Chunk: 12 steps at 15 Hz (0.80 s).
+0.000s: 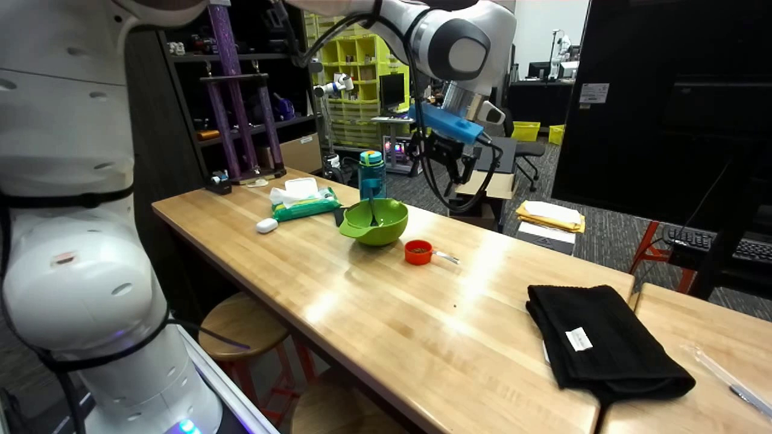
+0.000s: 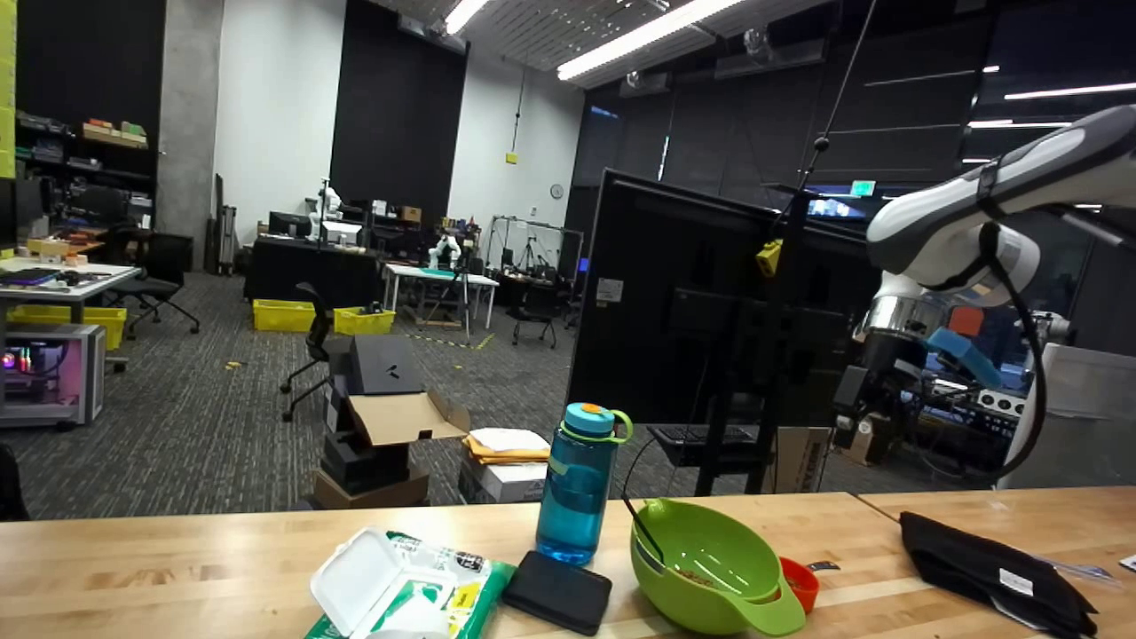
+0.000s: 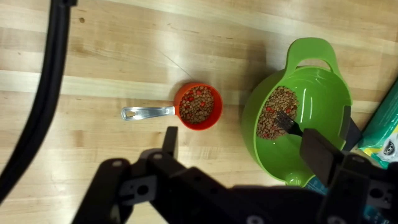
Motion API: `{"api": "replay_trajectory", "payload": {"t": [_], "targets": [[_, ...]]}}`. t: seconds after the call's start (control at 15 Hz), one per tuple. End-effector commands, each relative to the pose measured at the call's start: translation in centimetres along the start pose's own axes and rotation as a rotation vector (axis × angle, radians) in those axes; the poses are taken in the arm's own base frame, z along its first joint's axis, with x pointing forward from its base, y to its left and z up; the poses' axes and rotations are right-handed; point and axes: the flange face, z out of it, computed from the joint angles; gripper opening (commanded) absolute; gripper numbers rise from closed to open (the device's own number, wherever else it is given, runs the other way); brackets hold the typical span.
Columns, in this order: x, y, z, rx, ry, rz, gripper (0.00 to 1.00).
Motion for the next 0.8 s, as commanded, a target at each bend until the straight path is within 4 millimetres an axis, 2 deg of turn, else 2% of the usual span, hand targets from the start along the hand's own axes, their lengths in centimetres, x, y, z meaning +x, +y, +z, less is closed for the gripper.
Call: {"api": "replay_trajectory", "payload": {"t": [0.0, 0.27, 0.47, 0.6, 0.73], "targets": [[1.5, 1.8, 1.3, 0.002, 0.039, -0.019, 1.00], [1.9, 4.7, 3.3, -0.017, 0.048, 0.001, 1.00], [1.4, 7.1, 4.2, -0.024, 0.047, 0.032, 1.00], [0.5, 8.7, 4.2, -0.015, 0.040, 0.057, 1.00], [-1.5, 10.0, 3.3, 0.008, 0.019, 0.110, 1.00]]}}
